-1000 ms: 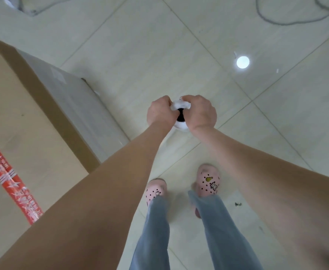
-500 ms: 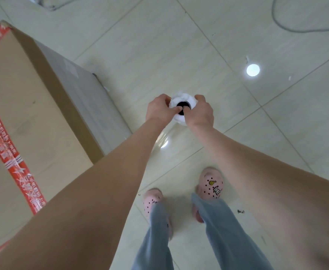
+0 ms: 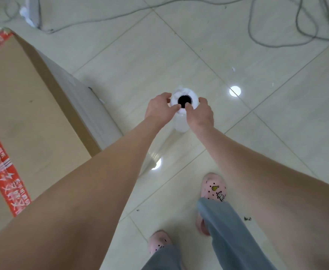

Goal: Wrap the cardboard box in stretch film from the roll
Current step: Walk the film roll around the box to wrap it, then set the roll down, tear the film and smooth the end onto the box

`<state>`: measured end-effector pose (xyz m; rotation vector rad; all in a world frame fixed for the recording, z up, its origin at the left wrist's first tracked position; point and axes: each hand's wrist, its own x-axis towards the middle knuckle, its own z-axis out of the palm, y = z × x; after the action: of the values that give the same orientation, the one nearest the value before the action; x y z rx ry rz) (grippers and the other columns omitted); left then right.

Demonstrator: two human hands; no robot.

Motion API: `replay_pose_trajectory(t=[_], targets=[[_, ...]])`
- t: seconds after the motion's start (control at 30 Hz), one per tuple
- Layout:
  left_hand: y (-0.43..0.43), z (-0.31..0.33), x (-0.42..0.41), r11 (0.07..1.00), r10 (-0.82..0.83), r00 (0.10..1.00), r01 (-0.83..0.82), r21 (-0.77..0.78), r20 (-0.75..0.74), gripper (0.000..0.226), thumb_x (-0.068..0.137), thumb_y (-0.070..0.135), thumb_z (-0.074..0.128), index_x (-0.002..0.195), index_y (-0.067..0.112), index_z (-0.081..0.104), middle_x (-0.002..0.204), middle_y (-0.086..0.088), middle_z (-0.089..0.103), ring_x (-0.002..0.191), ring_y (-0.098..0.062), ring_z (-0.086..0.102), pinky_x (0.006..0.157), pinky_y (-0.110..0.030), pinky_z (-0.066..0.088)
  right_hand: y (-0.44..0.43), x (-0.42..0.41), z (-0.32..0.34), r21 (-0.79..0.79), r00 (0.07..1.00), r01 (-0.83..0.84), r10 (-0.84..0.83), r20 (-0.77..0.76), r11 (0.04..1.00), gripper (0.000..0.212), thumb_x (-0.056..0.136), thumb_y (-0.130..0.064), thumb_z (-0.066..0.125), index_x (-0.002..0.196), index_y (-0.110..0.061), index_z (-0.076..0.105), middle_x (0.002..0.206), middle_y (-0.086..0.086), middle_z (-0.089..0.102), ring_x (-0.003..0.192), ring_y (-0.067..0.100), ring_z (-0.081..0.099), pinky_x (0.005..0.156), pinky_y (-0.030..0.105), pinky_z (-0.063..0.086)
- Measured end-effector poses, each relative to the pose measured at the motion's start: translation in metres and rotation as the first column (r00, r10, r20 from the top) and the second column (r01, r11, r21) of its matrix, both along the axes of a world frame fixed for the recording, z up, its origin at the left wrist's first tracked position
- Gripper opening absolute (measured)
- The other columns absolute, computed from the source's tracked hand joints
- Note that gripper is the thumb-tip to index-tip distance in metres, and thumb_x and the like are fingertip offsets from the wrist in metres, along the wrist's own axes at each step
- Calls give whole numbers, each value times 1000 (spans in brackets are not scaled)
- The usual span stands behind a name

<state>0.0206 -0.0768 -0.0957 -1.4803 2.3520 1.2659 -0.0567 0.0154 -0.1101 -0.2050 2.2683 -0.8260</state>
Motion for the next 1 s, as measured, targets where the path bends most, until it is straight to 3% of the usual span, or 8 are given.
replay_pose_trajectory(t=[0.13,0.27,0.37,0.6,0.8,1.0], targets=[[9,3,13,999,32,999,-33,-36,-20,54,89,31,52,140,16,43,133,-2,57,119,-20,54,93,-30,46,16,9,4,39,997,-19,21,-73,999,63,92,-37,54,145,-15,28,139,9,44,120,28,51,85,32,39],[24,5,32,990,-59,998,59,-124,11,60,85,30,58,141,17,40,136,0,53,123,-19,51,96,-33,45,21,19,9,37,990,-61,65,-126,997,73,85,-36,65,144,-16,27,136,6,42,114,27,55,78,31,39],[25,-3,38,984,-31,999,35,-173,24,63,85,33,59,142,16,37,138,-2,51,125,-20,49,98,-36,44,19,27,-1,-28,974,-102,95,-205,994,76,81,-35,71,141,-16,29,129,7,44,109,26,56,76,31,41],[33,-30,27,933,68,998,-70,-354,-18,60,83,41,54,138,21,41,131,3,56,116,-19,55,85,-33,45,25,18,-50,-143,931,-165,106,-349,976,96,73,-45,76,146,-16,20,136,6,38,118,26,50,84,36,44],[30,-40,10,851,102,986,-154,-502,-129,45,87,42,42,128,24,50,115,8,65,106,-22,60,78,-32,41,28,-6,-74,-271,879,-295,149,-454,916,98,66,-51,78,144,-20,27,134,1,43,121,21,47,92,43,47],[28,-50,1,789,161,969,-241,-564,-188,46,91,50,33,121,24,56,105,-4,67,97,-27,60,74,-32,37,26,-14,-93,-393,847,-376,140,-513,839,89,59,-54,77,134,-24,39,123,-7,53,113,15,52,87,42,50]])
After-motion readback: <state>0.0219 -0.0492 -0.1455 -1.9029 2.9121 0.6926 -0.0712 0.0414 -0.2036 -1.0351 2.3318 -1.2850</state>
